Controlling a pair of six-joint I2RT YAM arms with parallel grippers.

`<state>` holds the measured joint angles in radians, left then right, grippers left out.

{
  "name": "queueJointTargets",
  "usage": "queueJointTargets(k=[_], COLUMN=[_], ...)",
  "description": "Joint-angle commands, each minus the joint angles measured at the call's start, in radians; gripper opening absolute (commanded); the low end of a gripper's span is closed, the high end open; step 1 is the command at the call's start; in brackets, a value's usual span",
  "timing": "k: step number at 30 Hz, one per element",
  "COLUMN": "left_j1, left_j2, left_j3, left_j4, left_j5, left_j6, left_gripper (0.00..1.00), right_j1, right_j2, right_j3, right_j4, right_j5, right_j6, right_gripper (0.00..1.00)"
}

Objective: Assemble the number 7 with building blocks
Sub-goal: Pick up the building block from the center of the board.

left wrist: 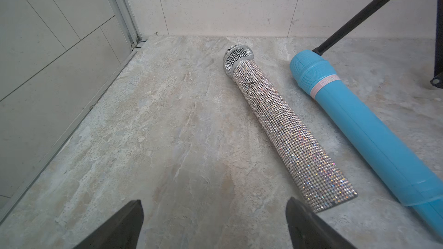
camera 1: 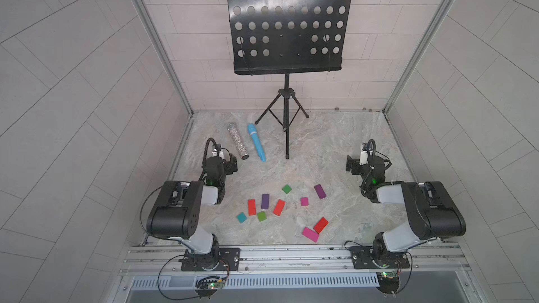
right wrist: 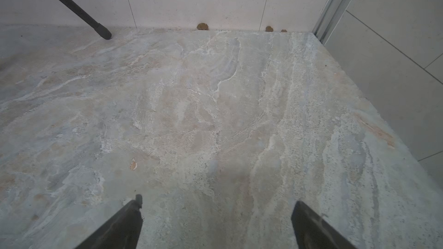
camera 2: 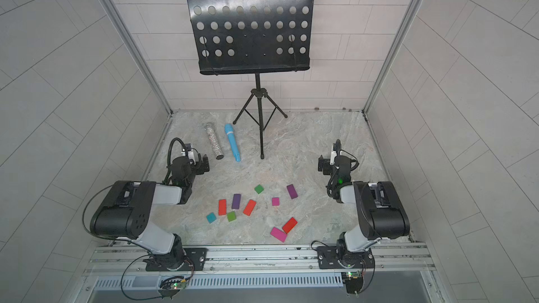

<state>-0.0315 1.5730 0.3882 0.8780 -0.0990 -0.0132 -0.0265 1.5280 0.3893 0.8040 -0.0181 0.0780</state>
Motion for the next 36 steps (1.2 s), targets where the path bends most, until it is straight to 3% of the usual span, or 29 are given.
queueJointTargets(k=[1,31,36], left_j1=[-0.008,-0.003,-0.003], left_j2=[0.004,0.005,-0.010], left_j3=[0.005,0.012,0.031], left_j4=[0.038,0.026,-0.014], left_j5=[-0.021,-0.016,-0.080], left_j6=[0.025,0.017,-0.002], left_gripper=[1.00,1.00,1.00], right_j1=[0.002,0.002,0.002], right_j2=[0.006,0.006,0.000], right_j3=[0.016,0.016,0.018], right_j4=[0.013,0.009,0.021], right_j5=[0.001,0.002,-0.004], right_j6=[-0.013,-0.013,-0.007], right_gripper=[1.00,1.00,0.97])
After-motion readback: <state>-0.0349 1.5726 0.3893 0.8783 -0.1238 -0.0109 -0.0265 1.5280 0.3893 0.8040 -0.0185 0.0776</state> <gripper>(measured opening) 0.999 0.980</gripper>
